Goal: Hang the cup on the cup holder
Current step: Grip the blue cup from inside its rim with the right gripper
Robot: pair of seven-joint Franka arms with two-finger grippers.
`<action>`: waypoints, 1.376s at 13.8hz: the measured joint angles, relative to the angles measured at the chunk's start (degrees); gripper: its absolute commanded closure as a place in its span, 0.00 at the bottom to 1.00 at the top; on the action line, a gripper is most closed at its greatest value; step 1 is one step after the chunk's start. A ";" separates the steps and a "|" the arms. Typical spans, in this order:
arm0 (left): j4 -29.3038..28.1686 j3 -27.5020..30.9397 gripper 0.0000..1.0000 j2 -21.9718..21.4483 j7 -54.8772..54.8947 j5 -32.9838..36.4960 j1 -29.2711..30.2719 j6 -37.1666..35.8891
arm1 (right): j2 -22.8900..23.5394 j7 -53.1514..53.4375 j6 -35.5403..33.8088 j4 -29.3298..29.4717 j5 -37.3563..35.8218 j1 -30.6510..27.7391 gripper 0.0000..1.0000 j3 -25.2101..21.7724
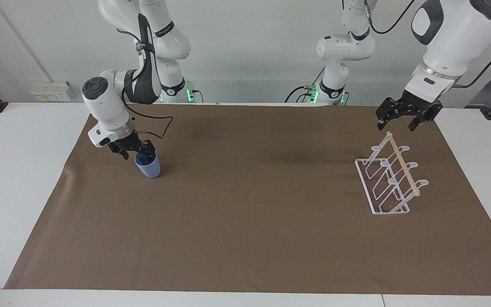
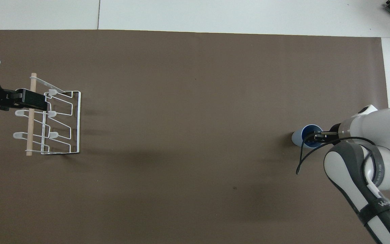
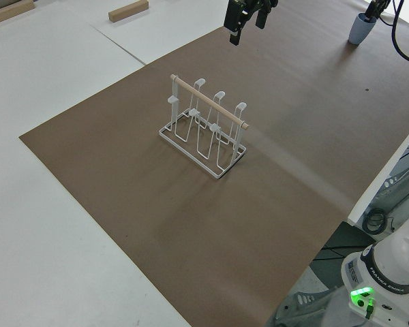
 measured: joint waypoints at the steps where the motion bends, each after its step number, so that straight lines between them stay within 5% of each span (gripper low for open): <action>1: 0.00 0.00 0.00 0.00 0.00 0.00 0.00 0.00 | 0.01 0.03 0.00 0.00 0.00 0.01 0.57 0.02; 8: 0.00 0.00 0.00 0.00 0.00 0.00 0.00 0.00 | 0.01 0.04 0.01 0.01 0.00 0.05 1.00 0.11; 19: 0.00 0.00 0.00 0.00 0.00 0.00 0.01 0.00 | 0.14 0.06 -2.31 3.61 0.01 0.17 1.00 0.19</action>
